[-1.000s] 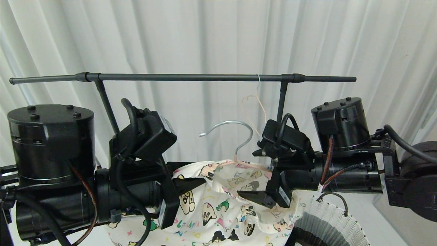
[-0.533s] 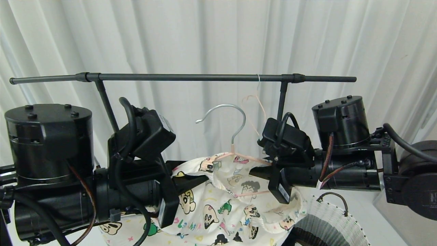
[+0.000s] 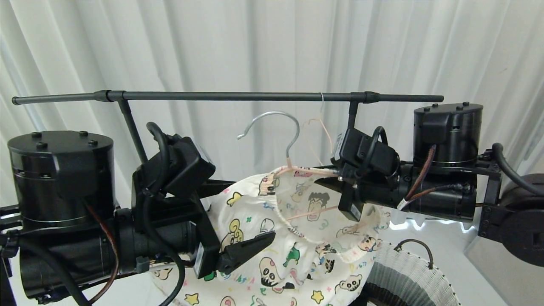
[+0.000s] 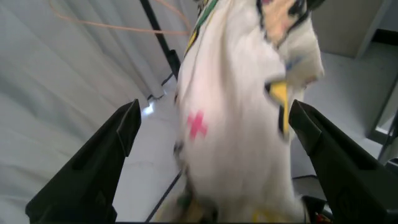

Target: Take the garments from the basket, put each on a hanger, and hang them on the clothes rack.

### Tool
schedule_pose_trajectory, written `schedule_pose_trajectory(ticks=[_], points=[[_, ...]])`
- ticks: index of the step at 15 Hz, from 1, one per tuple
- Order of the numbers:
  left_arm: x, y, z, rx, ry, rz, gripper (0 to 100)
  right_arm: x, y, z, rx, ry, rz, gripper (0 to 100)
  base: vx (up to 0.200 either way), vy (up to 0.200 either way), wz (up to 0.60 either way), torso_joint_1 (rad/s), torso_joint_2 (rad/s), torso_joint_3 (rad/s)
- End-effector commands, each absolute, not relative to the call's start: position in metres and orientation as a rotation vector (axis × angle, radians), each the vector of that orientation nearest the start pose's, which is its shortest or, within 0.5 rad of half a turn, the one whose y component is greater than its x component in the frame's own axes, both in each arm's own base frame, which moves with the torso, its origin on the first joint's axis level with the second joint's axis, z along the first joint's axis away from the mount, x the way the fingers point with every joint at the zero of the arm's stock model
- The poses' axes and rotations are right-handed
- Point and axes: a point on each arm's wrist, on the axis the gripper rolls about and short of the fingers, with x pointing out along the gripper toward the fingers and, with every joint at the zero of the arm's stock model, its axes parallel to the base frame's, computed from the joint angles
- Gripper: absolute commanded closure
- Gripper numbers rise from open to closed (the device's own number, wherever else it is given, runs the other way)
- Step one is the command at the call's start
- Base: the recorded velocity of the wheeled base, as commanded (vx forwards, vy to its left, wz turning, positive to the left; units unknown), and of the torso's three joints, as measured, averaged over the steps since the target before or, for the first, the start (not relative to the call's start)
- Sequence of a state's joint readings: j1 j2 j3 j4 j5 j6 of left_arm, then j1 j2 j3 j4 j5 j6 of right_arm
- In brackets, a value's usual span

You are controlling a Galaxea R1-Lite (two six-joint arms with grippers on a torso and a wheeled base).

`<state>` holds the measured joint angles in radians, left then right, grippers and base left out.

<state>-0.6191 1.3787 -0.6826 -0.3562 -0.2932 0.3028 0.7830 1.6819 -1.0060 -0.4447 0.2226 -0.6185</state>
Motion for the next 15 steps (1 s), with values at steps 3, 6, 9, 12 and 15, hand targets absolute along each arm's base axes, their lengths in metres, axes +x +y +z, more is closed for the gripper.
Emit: schedule_pose_trajectory(ticks=[3, 6, 9, 12, 15], points=[[0.178, -0.115, 0.201, 0.328, 0.225, -0.871, 0, 0.23, 0.206, 0.233, -0.63, -0.103, 0.977, 100, 0.0, 0.0, 0.0, 0.0, 0.0, 0.0], [0.187, -0.087, 0.186, 0.308, 0.235, -0.734, 0, 0.235, 0.19, 0.234, -0.625, -0.099, 0.94, 100, 0.0, 0.0, 0.0, 0.0, 0.0, 0.0], [0.19, -0.065, 0.173, 0.293, 0.274, -0.637, 0, 0.238, 0.184, 0.235, -0.615, -0.13, 0.916, 100, 0.0, 0.0, 0.0, 0.0, 0.0, 0.0], [0.193, -0.058, 0.169, 0.286, 0.296, -0.598, 0, 0.238, 0.184, 0.235, -0.614, -0.128, 0.913, 100, 0.0, 0.0, 0.0, 0.0, 0.0, 0.0], [0.204, -0.045, 0.154, 0.265, 0.377, -0.536, 0, 0.237, 0.184, 0.237, -0.613, -0.133, 0.912, 100, 0.0, 0.0, 0.0, 0.0, 0.0, 0.0]])
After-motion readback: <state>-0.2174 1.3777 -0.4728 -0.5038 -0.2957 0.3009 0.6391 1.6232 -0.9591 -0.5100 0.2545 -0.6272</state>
